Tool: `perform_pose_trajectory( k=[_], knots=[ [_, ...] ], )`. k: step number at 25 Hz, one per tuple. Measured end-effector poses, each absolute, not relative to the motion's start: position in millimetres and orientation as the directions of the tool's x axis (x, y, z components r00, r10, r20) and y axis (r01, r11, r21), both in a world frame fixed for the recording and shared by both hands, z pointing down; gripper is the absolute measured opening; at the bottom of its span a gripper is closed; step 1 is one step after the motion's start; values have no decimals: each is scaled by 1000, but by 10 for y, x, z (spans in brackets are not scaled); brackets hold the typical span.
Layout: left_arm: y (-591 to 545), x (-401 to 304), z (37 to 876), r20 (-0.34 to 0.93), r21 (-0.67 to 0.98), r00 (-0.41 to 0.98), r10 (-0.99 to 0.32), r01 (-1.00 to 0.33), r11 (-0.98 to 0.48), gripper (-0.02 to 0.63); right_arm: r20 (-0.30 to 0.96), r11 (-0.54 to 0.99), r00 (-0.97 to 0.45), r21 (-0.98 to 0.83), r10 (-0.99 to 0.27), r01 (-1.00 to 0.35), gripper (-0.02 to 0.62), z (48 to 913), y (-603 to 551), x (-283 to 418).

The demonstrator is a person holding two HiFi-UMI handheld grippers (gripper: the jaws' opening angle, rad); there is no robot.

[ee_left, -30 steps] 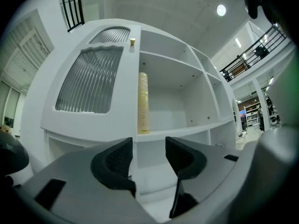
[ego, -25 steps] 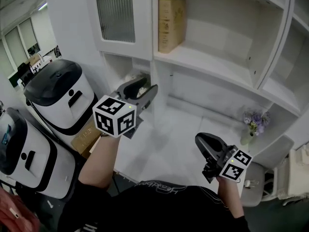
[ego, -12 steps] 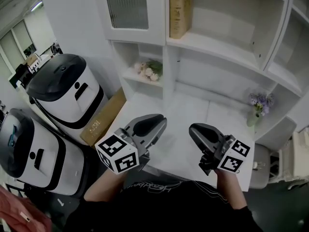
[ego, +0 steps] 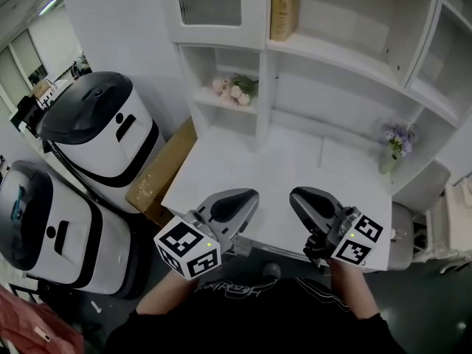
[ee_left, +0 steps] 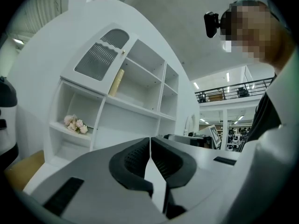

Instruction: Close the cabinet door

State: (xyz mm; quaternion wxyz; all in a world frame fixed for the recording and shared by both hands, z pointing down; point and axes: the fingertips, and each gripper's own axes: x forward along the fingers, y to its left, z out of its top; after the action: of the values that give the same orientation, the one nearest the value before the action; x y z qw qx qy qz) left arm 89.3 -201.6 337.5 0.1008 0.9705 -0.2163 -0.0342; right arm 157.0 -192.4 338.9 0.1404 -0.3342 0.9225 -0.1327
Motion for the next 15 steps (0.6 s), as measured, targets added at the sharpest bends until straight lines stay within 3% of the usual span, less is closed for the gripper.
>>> perform_pose_trajectory(
  k=[15],
  knots=[
    [-1863,636,3567,-23,259,904,-428,-408,-875,29,-133,702,-707,-339,-695,-626,55,3557,-1698,1300]
  ],
)
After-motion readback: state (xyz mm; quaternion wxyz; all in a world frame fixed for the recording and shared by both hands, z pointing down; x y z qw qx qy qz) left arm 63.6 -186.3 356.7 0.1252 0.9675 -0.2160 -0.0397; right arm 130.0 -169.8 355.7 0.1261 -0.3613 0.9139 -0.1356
